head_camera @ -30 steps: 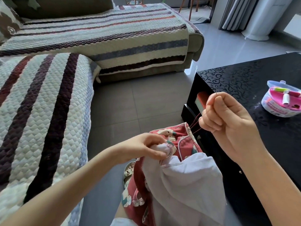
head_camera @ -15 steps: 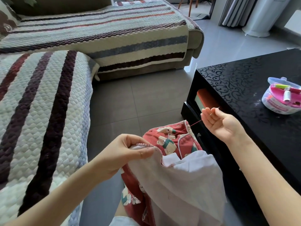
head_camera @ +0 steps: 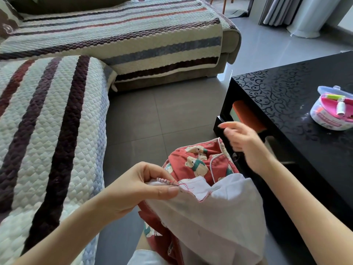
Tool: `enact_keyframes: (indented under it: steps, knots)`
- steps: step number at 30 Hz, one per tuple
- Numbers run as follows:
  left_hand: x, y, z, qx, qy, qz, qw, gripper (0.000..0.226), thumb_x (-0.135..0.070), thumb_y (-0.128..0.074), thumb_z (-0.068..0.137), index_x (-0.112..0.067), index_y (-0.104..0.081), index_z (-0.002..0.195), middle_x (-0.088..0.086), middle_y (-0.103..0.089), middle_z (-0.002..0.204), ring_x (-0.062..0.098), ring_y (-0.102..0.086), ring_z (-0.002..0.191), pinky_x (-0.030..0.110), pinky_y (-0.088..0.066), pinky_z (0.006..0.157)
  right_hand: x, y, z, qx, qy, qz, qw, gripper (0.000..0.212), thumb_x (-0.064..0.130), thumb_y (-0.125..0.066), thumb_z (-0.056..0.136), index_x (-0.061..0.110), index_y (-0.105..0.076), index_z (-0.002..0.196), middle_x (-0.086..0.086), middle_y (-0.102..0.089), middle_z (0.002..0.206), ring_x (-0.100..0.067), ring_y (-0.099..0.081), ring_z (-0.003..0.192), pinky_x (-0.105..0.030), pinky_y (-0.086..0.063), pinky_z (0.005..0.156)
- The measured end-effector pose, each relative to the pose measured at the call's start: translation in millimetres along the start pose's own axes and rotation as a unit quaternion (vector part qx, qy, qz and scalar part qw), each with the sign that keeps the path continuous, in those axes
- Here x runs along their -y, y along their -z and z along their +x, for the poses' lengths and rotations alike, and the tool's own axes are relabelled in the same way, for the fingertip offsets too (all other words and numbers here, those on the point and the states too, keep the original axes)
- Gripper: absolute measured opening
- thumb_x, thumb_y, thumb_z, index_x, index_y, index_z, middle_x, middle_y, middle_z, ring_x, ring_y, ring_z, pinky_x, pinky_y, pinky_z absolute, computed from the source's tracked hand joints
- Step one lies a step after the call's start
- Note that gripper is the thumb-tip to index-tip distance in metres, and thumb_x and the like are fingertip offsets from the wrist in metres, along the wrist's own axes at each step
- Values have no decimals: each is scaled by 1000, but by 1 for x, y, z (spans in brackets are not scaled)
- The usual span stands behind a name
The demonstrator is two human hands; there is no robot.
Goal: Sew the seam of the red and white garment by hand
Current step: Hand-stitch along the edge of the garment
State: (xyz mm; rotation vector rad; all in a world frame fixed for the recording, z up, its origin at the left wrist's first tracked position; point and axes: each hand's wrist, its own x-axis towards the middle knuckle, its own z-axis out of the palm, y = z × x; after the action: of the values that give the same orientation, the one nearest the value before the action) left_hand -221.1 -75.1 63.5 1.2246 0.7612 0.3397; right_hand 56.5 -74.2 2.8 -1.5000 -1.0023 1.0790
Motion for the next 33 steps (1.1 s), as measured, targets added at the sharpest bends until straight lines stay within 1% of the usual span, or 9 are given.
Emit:
enact_keyframes:
  steps: [5,8,11,14,16,20,26,30,33]
  knots:
    - [-5,-1,-2,20,-2,-4,1000,43,-46,-93,39,-15,-76,63,-1,-68,60,4,-63,56,13,-48,55,39,-27,-52,317,54,-66,945,26,18,-56,87,10,-70,107,15,-68,80,4,-58,72,-10,-40,66]
    - [-7,0,-4,33,0,-2,999,40,-44,-93,42,-15,-76,64,-1,-69,61,4,-64,57,13,-49,55,43,-36,-62,365,79,-119,920,23,20,-59,88,13,-71,106,14,-45,56,1,-39,52,-10,-29,53]
    - [-9,-1,-6,37,-4,14,999,35,-39,-93,43,-16,-76,63,-2,-68,60,4,-64,57,13,-48,55,42,-38,-64,384,96,-143,907,14,17,-61,89,14,-73,97,9,-40,52,-2,-32,50,-14,-24,50]
    - [-9,-2,-7,28,2,14,999,16,-22,-85,48,-16,-75,60,-1,-67,58,5,-63,54,13,-47,53,42,-35,-62,379,97,-163,906,9,20,-64,88,19,-72,86,4,-58,63,0,-47,59,-18,-35,58]
    - [-10,-2,-8,33,1,14,999,21,-24,-89,46,-16,-76,60,-2,-67,57,4,-62,54,13,-47,53,43,-32,-61,368,86,-153,913,7,23,-66,86,26,-71,82,3,-65,75,-2,-55,70,-23,-42,65]
    - [-10,-1,-8,32,1,18,999,23,-25,-90,44,-16,-75,59,-4,-66,55,2,-61,53,11,-45,52,47,-23,-59,353,69,-108,927,8,16,-69,82,22,-71,77,13,-68,68,3,-58,66,-11,-43,65]
    - [-11,0,-8,46,5,19,999,31,-35,-92,43,-17,-75,61,-4,-66,57,2,-62,54,11,-46,54,51,-8,-52,300,92,-166,935,22,5,-71,80,24,-71,70,5,-71,70,-4,-63,69,-19,-50,67]
    - [-14,-5,-8,44,7,16,999,11,-13,-84,55,-17,-74,56,-6,-64,54,0,-59,51,10,-44,52,53,-2,-45,200,159,-233,938,10,11,-71,81,16,-71,72,-6,-70,71,-15,-62,63,-29,-50,63]
    - [-17,-10,-9,35,12,15,999,18,-1,-69,62,-17,-72,52,-7,-61,50,-1,-56,47,9,-42,49,53,-2,-35,112,201,-257,939,9,7,-71,83,7,-70,74,-1,-66,63,-5,-56,58,-19,-45,56]
